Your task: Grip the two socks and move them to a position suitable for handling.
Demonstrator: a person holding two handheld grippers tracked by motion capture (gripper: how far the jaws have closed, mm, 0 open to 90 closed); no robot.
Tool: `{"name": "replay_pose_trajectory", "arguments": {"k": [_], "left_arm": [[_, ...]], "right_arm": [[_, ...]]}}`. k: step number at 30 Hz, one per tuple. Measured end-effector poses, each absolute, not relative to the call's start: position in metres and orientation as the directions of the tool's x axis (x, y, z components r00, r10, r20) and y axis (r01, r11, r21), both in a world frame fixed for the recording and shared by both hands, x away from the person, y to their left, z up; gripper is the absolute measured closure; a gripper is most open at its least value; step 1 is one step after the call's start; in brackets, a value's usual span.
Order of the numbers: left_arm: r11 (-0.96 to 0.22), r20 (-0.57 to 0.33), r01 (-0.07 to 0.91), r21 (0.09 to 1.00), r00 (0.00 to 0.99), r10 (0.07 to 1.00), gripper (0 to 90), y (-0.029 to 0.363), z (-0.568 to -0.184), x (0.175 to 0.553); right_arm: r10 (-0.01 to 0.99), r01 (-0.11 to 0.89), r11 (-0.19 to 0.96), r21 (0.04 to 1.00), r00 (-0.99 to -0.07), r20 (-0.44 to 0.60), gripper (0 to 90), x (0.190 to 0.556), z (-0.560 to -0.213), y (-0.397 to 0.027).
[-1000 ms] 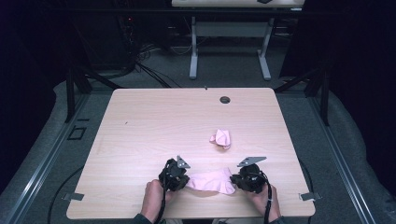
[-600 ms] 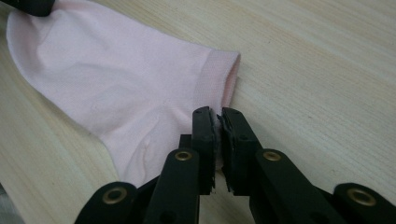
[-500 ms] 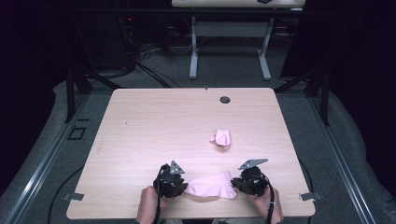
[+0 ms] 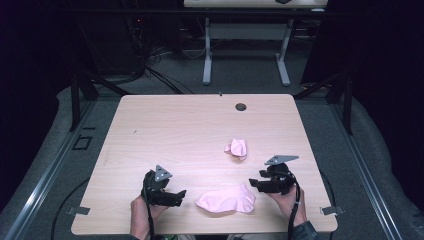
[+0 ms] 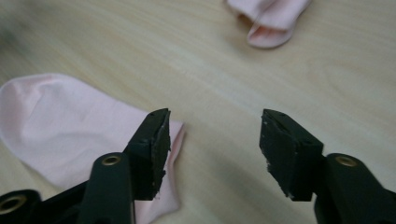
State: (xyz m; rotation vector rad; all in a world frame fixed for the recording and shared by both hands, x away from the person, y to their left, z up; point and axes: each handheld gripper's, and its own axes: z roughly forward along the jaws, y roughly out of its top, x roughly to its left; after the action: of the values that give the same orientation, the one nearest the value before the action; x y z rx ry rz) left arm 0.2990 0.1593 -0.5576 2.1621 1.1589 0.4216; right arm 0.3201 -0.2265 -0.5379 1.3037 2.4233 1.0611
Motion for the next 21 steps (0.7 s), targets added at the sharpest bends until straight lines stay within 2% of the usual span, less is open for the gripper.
{"name": "replay_pose_trajectory", "arguments": {"k": [3, 5, 11, 21], "left_arm": [[-0.387, -0.007, 0.638, 0.665, 0.524, 0.852, 0.1, 0.168, -0.566, 0.302], [-0.381, -0.006, 0.647, 0.66, 0.511, 0.859, 0.1, 0.173, -0.572, 0.304], [-0.364, -0.003, 0.652, 0.666, 0.49, 0.872, 0.0, 0.18, -0.584, 0.304], [-0.351, 0.003, 0.616, 0.705, 0.492, 0.87, 0.0, 0.184, -0.592, 0.301]], "right_arm": [[0.797, 0.643, 0.351, 0.681, -0.587, 0.143, 32.5, 0.332, -0.53, -0.227], [0.801, 0.633, 0.355, 0.688, -0.585, 0.125, 27.3, 0.34, -0.527, -0.226], [0.804, 0.602, 0.372, 0.707, -0.59, 0.079, 20.1, 0.368, -0.518, -0.216], [0.805, 0.594, 0.41, 0.692, -0.593, 0.032, 21.4, 0.416, -0.52, -0.189]]}}
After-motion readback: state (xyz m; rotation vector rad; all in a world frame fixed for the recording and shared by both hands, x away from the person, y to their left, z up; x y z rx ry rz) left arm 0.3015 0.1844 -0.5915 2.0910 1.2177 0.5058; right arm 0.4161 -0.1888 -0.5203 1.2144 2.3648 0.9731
